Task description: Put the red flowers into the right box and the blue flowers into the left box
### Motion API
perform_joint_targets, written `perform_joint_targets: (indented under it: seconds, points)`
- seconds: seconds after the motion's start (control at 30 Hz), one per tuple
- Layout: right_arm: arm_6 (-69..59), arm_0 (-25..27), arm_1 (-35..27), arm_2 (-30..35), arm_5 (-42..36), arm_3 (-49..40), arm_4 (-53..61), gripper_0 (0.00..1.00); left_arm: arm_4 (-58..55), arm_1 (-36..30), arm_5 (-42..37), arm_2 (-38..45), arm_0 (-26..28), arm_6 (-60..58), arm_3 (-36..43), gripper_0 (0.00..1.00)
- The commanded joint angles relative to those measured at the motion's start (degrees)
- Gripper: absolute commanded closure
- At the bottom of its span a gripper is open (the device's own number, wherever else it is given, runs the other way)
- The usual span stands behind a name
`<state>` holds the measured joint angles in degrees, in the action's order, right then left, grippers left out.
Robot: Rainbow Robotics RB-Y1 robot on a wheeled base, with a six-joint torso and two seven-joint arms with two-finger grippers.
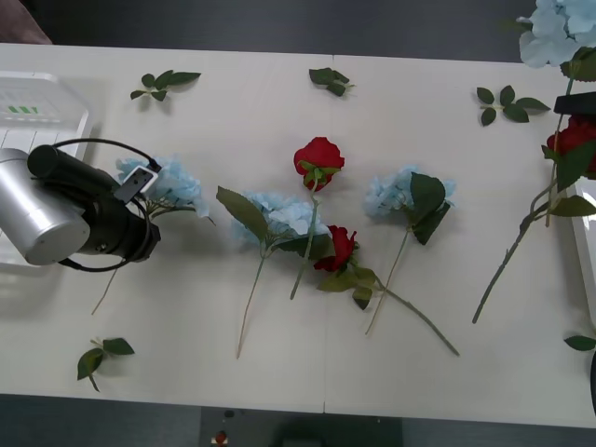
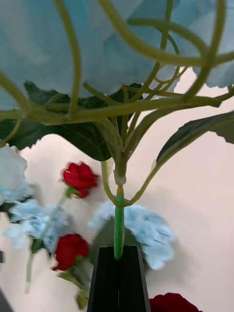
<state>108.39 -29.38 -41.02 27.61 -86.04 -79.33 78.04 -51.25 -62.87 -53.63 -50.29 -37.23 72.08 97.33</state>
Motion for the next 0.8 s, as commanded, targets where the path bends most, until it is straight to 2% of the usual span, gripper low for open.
perform_joint_targets:
  seconds: [0.03, 0.27, 0.47, 0.5, 0.53, 0.57, 0.6, 0.63, 0.8]
  points:
    - [3.05, -1.56, -1.96, 0.26, -1.24, -1.70, -7.72, 1.00, -2.81, -5.06, -2.18, 6.43, -2.05, -1.33, 5.23, 1.00]
    - [2.88, -1.64, -1.96, -0.36, -1.32, -1.70, -18.27, 1.00, -6.41, -8.49, -12.29, 18.38, -2.23, -0.89, 9.01, 1.00]
    - [2.70, -1.56, -1.96, -0.89, -1.32, -1.70, -20.03, 1.00, -6.67, -9.11, -20.28, 28.40, -2.14, -0.63, 7.34, 1.00]
    - [2.62, -1.56, -1.96, -0.97, -1.32, -1.70, -20.03, 0.94, -6.67, -9.37, -21.52, 30.25, -2.23, -0.37, 6.38, 1.00]
    - [2.70, -1.56, -1.96, -1.06, -1.32, -1.70, -19.94, 0.76, -6.59, -9.64, -22.39, 31.66, -2.23, -0.01, 5.32, 1.00]
    - [2.70, -1.56, -1.96, -1.06, -1.24, -1.70, -19.94, 0.49, -6.59, -9.90, -23.01, 32.62, -2.14, 0.16, 4.36, 1.00]
    - [2.70, -1.56, -1.96, -1.15, -1.06, -1.70, -19.85, 0.12, -6.32, -10.43, -23.54, 33.68, -2.14, 0.51, 3.04, 1.00]
    - [2.62, -1.56, -1.96, -1.15, -1.06, -1.61, -19.68, 0.00, -6.32, -10.78, -23.62, 34.03, -2.23, 0.69, 2.42, 1.00]
    - [2.62, -1.56, -1.96, -1.33, -0.97, -1.70, -18.62, 0.00, -3.95, -13.33, -23.01, 35.26, -2.23, 2.10, -4.70, 1.00]
